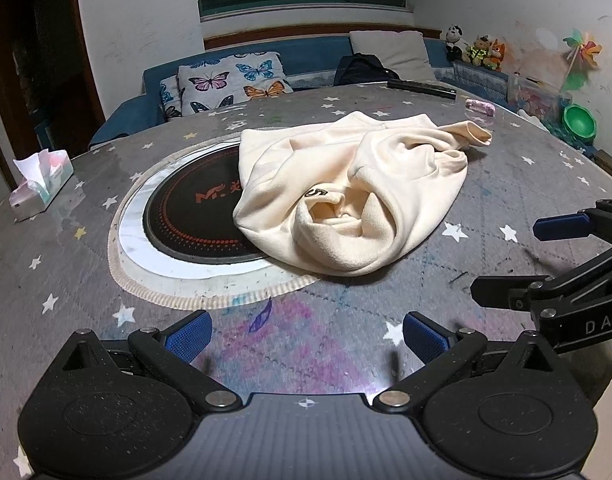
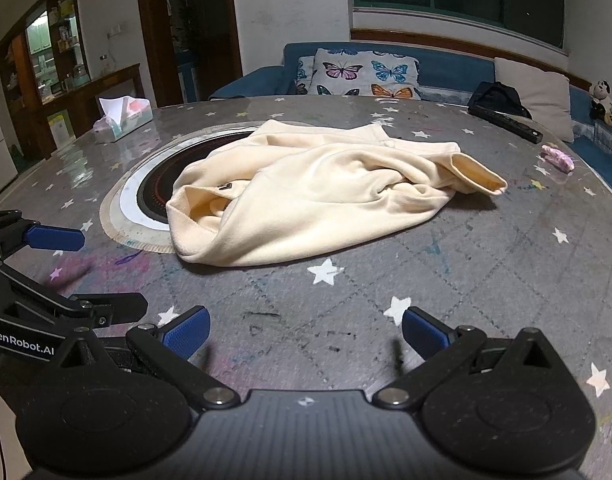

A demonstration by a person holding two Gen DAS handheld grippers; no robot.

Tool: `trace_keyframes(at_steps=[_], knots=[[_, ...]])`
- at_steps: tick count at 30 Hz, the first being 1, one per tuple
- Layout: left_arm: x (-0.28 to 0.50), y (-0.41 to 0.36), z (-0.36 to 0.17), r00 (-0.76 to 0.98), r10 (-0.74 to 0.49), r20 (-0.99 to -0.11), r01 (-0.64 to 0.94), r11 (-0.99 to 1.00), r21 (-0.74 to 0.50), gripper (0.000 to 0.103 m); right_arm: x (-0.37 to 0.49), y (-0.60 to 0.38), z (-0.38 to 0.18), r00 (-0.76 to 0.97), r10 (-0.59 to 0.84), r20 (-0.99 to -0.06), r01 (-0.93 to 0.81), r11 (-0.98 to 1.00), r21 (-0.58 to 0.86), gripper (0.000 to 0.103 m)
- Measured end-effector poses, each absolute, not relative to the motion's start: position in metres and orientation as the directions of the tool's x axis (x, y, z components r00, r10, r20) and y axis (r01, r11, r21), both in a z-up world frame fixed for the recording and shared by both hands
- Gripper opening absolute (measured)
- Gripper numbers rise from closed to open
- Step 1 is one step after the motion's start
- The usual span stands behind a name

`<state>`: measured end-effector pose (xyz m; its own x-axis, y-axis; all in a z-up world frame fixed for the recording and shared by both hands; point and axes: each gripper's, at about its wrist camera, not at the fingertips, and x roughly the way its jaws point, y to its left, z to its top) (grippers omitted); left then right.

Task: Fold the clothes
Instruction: 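Move both grippers toward the crumpled cream sweatshirt, then grasp the sweatshirt edge with the left gripper while the right gripper grasps another edge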

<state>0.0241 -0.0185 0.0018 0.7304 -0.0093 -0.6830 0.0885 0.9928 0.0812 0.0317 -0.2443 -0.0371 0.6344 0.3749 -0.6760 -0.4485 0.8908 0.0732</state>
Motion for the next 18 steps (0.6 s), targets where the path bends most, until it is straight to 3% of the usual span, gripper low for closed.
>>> trace_keyframes(at_steps=[18], knots=[[0.057,-0.01,0.02,0.765,0.01,-0.644,0.082,0.99,0.113,0.102,0.065,-0.246,-0.029,0.652,0.37,-0.661,-0.428,0.9,0.081,0.103]])
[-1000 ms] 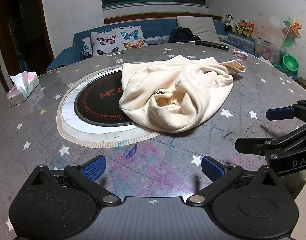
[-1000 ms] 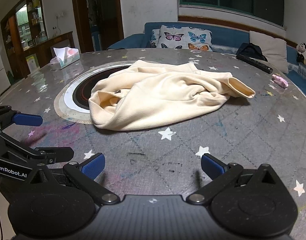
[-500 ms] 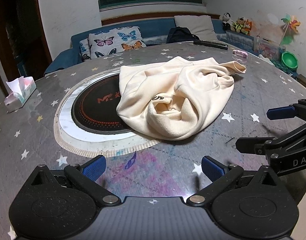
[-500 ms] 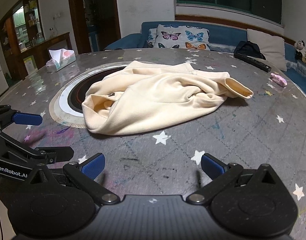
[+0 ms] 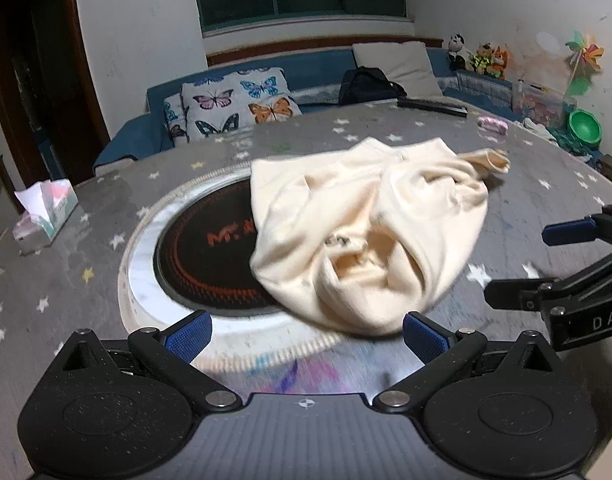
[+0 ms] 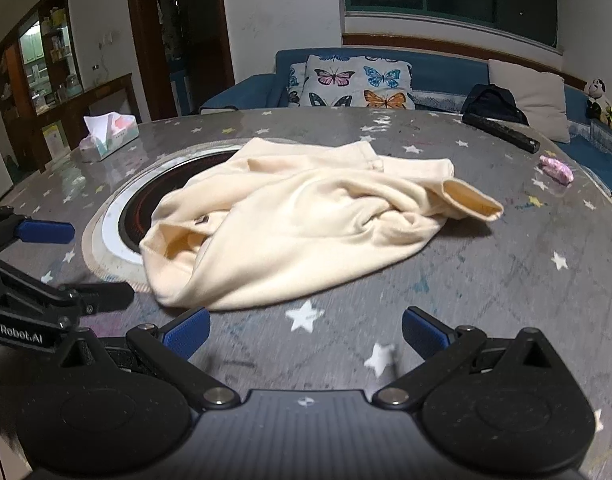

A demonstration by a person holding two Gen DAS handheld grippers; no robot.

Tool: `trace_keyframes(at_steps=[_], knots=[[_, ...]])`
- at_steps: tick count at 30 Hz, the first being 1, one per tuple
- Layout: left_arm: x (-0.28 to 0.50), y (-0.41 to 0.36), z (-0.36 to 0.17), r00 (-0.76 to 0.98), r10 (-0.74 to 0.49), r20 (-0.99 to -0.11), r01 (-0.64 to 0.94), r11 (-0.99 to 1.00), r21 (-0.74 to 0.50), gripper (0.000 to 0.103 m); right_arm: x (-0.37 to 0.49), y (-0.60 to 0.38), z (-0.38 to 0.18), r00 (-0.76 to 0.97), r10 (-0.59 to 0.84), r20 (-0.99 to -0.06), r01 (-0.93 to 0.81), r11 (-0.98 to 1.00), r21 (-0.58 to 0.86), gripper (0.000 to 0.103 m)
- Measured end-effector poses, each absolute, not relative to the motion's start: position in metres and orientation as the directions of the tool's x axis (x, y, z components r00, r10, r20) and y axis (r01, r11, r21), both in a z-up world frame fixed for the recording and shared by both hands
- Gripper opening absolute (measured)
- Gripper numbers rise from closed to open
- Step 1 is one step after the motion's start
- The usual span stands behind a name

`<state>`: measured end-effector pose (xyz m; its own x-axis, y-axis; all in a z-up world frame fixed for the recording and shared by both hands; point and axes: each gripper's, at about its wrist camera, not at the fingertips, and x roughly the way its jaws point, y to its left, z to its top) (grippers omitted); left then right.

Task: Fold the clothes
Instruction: 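Grasp the sweatshirt edge with the left gripper while the right gripper grasps another edge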

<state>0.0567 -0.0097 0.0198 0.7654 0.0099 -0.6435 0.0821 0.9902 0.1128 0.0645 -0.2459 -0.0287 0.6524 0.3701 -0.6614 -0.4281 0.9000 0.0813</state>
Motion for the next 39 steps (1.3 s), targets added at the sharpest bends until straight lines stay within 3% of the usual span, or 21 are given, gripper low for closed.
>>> trace_keyframes(at_steps=[5,13,18,26,27,31,33,39], knots=[[0.078,-0.002,0.032,0.784,0.014,-0.621,0.071,0.991,0.111,0.096,0.08,-0.249,-0.024,0.661,0.367,-0.654,-0.416,0.905,0.088,0.103],[0.137,0.009,0.041,0.782,0.007,-0.623,0.071,0.993,0.1,0.073,0.112,-0.26,-0.017,0.689,0.343,-0.638,-0.376,0.922,0.09,0.102],[0.178,0.013,0.036,0.769,-0.006,-0.639,0.074,0.994,0.079,0.063,0.132,-0.27,-0.019,0.698,0.319,-0.641,-0.336,0.936,0.101,0.093],[0.228,0.009,0.014,0.708,-0.039,-0.705,0.112,0.992,0.058,0.062,0.158,-0.275,-0.015,0.687,0.356,-0.633,-0.337,0.928,0.156,0.082],[0.233,0.009,0.011,0.697,-0.046,-0.716,0.118,0.992,0.051,0.059,0.16,-0.273,-0.014,0.684,0.365,-0.631,-0.346,0.924,0.159,0.08],[0.24,0.011,0.0,0.663,-0.095,-0.742,0.145,0.989,0.003,0.017,0.164,-0.253,-0.011,0.652,0.419,-0.632,-0.41,0.896,0.171,0.075],[0.235,0.013,0.0,0.677,-0.099,-0.729,0.146,0.989,0.001,0.01,0.162,-0.242,-0.01,0.631,0.452,-0.631,-0.45,0.875,0.177,0.073],[0.217,0.022,0.014,0.726,-0.073,-0.684,0.095,0.995,-0.006,0.009,0.149,-0.203,-0.013,0.56,0.529,-0.638,-0.557,0.81,0.184,0.066]])
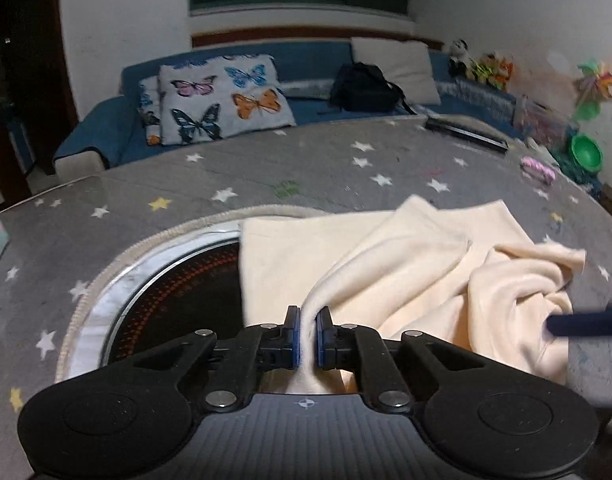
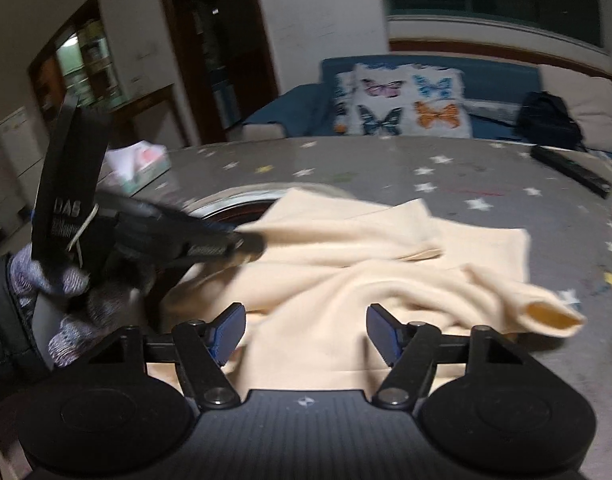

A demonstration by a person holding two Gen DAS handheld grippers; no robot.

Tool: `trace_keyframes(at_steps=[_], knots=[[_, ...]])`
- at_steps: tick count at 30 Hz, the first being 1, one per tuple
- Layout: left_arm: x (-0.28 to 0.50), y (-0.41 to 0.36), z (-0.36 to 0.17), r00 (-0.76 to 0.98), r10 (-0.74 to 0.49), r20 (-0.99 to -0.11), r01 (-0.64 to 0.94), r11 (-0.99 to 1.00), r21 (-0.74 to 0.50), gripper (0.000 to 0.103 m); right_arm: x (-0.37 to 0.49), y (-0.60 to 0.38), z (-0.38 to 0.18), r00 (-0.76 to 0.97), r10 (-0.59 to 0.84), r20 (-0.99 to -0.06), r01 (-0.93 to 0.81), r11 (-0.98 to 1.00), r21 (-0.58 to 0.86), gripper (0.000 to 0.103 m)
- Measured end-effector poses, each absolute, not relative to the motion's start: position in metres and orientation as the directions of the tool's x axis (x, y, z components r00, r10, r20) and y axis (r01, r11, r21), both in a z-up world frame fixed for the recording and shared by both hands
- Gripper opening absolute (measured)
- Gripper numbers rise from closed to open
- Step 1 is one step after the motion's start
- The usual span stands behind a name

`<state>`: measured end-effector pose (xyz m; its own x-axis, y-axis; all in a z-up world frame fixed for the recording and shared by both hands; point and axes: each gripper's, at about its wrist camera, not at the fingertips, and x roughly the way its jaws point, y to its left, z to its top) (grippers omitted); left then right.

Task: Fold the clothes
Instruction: 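Grasp the sweatshirt edge with the left gripper while the right gripper grasps another edge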

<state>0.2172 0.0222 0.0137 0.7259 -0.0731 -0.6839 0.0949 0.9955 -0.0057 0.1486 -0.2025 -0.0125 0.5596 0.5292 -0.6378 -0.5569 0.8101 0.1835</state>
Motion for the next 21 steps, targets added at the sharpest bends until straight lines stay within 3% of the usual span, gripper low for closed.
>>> trace_keyframes(at_steps=[4,9,11,21], knots=[[0.203,0.034,0.023,0.744,-0.059,-0.665,0.049,0.998,-0.033,0.008,0.14,-0.183,-0.021,0.53,0.533,-0.659,-0.586,0.792,0.17,0.056],[0.177,0.052,0.037,0.774,-0.023,-0.633,-0.009,0.999,-0.047,0.008,0.125,-0.187,-0.027,0.543,0.499,-0.676,-0.569,0.81,0.141,0.014],[0.167,0.061,0.042,0.78,-0.013,-0.625,-0.036,0.997,-0.066,0.008,0.119,-0.192,-0.027,0.552,0.487,-0.677,-0.559,0.819,0.133,0.008],[0.089,0.086,0.06,0.78,0.03,-0.625,-0.128,0.985,-0.113,0.008,0.061,-0.267,0.006,0.563,0.535,-0.63,-0.528,0.819,0.223,0.006]])
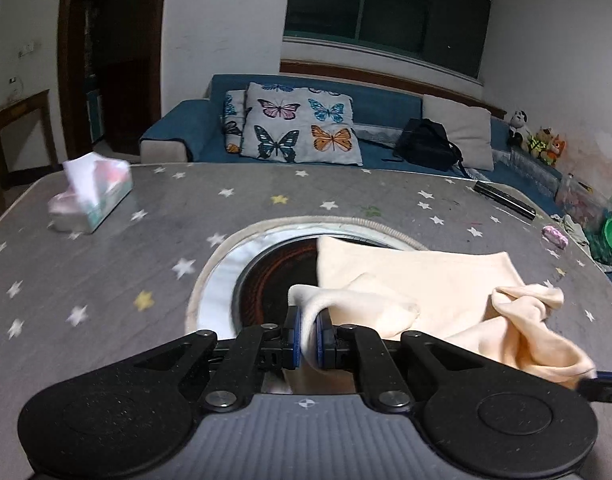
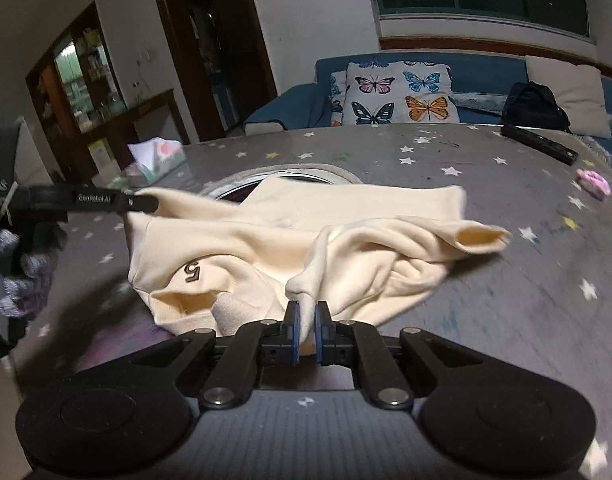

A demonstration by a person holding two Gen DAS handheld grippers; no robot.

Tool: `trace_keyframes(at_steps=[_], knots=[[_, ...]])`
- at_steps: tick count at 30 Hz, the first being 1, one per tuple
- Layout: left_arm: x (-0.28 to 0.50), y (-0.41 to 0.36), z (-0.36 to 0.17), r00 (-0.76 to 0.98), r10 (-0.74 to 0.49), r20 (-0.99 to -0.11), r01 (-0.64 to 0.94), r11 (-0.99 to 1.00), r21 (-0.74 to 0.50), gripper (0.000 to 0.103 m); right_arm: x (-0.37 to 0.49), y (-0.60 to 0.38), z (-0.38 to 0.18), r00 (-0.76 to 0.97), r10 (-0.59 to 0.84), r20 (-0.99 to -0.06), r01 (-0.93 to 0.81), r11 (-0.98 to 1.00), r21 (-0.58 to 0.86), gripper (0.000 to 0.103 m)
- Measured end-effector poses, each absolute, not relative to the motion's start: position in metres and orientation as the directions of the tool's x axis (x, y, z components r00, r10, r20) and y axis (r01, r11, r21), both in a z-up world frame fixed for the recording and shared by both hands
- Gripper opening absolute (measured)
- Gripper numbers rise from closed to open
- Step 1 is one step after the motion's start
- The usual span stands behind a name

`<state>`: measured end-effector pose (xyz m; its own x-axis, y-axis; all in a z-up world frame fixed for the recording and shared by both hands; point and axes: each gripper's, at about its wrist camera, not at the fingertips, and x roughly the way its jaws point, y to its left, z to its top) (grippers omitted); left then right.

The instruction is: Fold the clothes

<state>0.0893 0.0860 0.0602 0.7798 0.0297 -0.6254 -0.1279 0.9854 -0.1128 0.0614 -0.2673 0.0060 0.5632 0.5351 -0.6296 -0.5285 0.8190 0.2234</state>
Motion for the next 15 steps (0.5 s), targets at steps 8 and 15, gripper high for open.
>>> trace_keyframes(at_steps=[8,15], knots=[[0.036,0.09,0.05,0.73,0.039,-0.682,-0.139,0.986,-0.093,0.009,0.005,-0.293,0.001,0.431,0.564,-0.705,-0.592,0.766,0.25,0.009],[0.01,0.086,0.043,0.707,0.042,-0.706,-0.103,0.994,-0.044,0.015,0.017,-0.295,0.019,0.477,0.556,-0.681,-0.592,0.775,0.218,0.022]])
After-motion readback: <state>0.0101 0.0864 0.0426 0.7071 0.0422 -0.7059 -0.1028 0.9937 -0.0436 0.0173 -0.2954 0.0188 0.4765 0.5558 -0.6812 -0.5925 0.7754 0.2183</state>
